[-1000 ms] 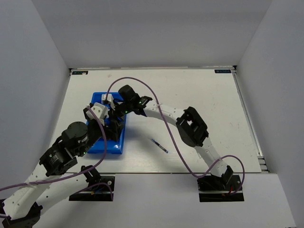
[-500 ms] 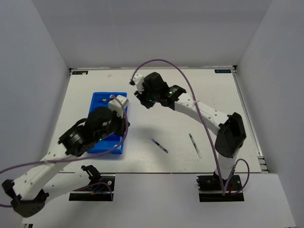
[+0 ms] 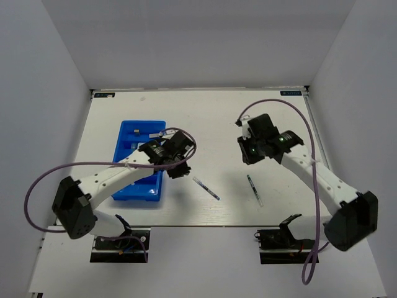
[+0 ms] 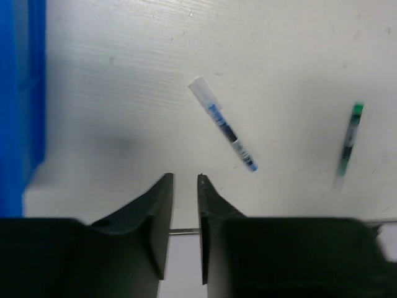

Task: Sort the stationery into containers
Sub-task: Grab a piece of stationery with the left arm

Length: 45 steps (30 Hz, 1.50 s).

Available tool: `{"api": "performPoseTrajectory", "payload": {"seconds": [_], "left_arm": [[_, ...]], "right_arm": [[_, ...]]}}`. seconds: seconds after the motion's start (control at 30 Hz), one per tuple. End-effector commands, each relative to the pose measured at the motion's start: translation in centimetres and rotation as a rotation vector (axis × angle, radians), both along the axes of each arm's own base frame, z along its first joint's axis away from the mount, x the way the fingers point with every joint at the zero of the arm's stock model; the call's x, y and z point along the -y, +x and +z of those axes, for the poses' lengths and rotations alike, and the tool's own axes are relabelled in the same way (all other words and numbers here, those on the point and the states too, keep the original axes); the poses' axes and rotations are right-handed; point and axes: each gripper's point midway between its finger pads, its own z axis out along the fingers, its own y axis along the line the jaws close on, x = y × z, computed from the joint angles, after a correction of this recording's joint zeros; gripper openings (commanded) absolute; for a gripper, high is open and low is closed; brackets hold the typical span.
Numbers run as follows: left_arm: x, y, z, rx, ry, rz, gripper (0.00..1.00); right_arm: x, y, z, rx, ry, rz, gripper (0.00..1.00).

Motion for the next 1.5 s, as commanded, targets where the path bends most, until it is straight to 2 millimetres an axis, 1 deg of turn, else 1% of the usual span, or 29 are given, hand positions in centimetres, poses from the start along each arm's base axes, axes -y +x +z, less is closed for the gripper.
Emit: {"api": "performPoseTrajectory", "payload": {"seconds": [0.0,0.03,0.07,0.1,0.13,0.17,0.2,0.23,0.27,0.3,0.33,0.37,0.47,0.5,0.57,0.6,0.63,0.67,0.7,0.77,0.8,1.0,1.07,1.17,1.33,1.47], "left_arm": [[3.2,1.2,-0.2,-0.082,-0.095,0.251,0.29],[4.0,0.8,-0.6,-0.12,-0.11,0.29,0.28],[4.7,0.9,-1.3,-0.14,-0.121,0.32,0.28],[5.2,0.8,-2.4,-0.162,-0.11,0.33,0.28],[5.9,0.8,-2.8,-0.161,-0.122,0.339,0.28],[6.2,0.8,-4.1,-0.188,-0.119,0.394,0.28],[6.6,1.1,-4.4,-0.186,-0.13,0.406,0.28],[6.7,0.9,-4.7,-0.192,-0.119,0.416,0.28],[7.0,1.3,-5.0,-0.203,-0.107,0.459,0.28],[6.7,1.2,-5.4,-0.201,-0.077,0.47,0.3],[6.8,1.3,-5.5,-0.204,-0.073,0.484,0.35],[7.2,1.7,-5.8,-0.204,-0.061,0.49,0.36],[7.7,2.1,-6.1,-0.211,-0.044,0.5,0.39],[7.8,2.2,-6.4,-0.219,-0.028,0.509,0.41],[8.4,2.6,-7.1,-0.225,-0.015,0.516,0.42],[8.5,2.7,-7.5,-0.233,-0.004,0.517,0.42],[8.6,2.5,-7.7,-0.244,-0.004,0.527,0.42],[8.7,2.5,-8.3,-0.252,0.009,0.53,0.42],[8.9,2.4,-8.4,-0.253,0.009,0.526,0.42],[9.1,2.2,-8.9,-0.264,0.018,0.532,0.42],[8.9,1.7,-8.9,-0.268,0.035,0.533,0.42],[8.9,0.9,-8.1,-0.237,0.035,0.534,0.46],[8.6,0.8,-8.2,-0.234,0.052,0.542,0.46],[8.1,0.5,-9.0,-0.246,0.076,0.556,0.46],[7.8,-0.2,-11.2,-0.286,0.087,0.578,0.45],[7.7,-0.1,-11.9,-0.293,0.105,0.58,0.43]], "right_arm": [[2.9,-0.9,-1.5,-0.004,0.015,-0.172,0.28],[2.9,-0.4,-0.7,0.053,0.047,-0.182,0.35],[4.1,-0.5,-0.9,0.063,0.044,-0.214,0.39],[4.3,-0.6,-0.7,0.074,0.056,-0.219,0.4],[4.7,-0.9,-1.2,0.065,0.045,-0.222,0.4],[5.3,-0.9,-1.0,0.074,0.054,-0.244,0.4],[5.3,-1.1,-0.9,0.079,0.068,-0.24,0.4],[5.4,-1.3,-1.8,0.07,0.075,-0.245,0.4],[5.9,-1.1,-1.4,0.093,0.087,-0.263,0.4],[5.9,-0.9,-1.5,0.098,0.1,-0.266,0.4],[6.1,-1.2,-2.2,0.08,0.092,-0.273,0.4],[6.6,-1.1,-1.9,0.093,0.098,-0.289,0.4],[6.8,-1.2,-1.6,0.099,0.114,-0.296,0.4],[6.7,-1.3,-1.3,0.106,0.131,-0.286,0.4],[7.0,-1.3,-1.1,0.116,0.139,-0.299,0.42],[7.1,-1.4,-0.8,0.131,0.143,-0.298,0.42],[6.7,-1.7,-0.9,0.118,0.164,-0.281,0.42],[6.8,-1.9,-0.9,0.118,0.168,-0.278,0.42],[6.8,-1.8,-0.7,0.125,0.171,-0.28,0.43],[7.0,-1.8,-0.5,0.133,0.173,-0.284,0.43],[7.0,-1.9,-0.5,0.128,0.175,-0.285,0.43],[7.1,-2.0,-0.2,0.143,0.19,-0.286,0.44],[7.1,-1.9,-0.1,0.145,0.188,-0.287,0.44],[7.2,-2.0,-0.1,0.147,0.186,-0.291,0.44],[7.6,-1.8,0.0,0.153,0.19,-0.308,0.44],[7.7,-1.8,0.1,0.156,0.192,-0.315,0.44]]}}
